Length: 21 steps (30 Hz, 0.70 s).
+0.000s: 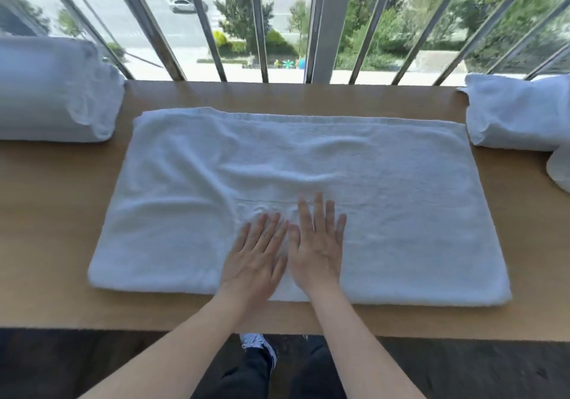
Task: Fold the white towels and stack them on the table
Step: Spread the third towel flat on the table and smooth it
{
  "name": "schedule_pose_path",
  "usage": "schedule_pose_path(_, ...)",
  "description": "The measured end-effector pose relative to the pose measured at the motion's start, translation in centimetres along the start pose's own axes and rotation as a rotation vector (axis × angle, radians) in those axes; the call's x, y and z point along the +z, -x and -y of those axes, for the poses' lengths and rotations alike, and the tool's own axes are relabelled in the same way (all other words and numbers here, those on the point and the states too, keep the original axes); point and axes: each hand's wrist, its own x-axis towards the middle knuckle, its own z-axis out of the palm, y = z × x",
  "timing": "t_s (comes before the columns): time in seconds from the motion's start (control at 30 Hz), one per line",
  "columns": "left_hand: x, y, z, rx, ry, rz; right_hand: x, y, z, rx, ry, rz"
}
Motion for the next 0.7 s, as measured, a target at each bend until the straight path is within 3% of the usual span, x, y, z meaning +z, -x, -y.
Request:
schedule_pose_path(0.17, -0.1, 1.8, 6.2, -0.139, 0.041, -0.032, 2.9, -1.8, 5.9, -0.024, -0.015, 0.048)
schedule_pose_path(0.4, -1.7, 1.0, 16.0, -0.253, 0.045, -0.093, 4.3, -1.9, 6.1, 0.026, 0.144, 0.024)
schedule_pose_path(0.57, -4.1, -2.7, 20.0, -0.474, 0.122, -0.078, 4.7, -2.2, 6.4, 0.059, 0.168, 0.000)
schedule_pose_path(0.63, -4.3, -4.1, 18.3, -0.297, 0.097, -0.086, 4.8, -2.3, 6.4, 0.054, 0.171, -0.014)
schedule_pose_path(0.7, -3.9, -4.9, 15.9, 0.012, 0.044, -0.086, 4.8, -2.4, 6.4, 0.046, 0.172, -0.025)
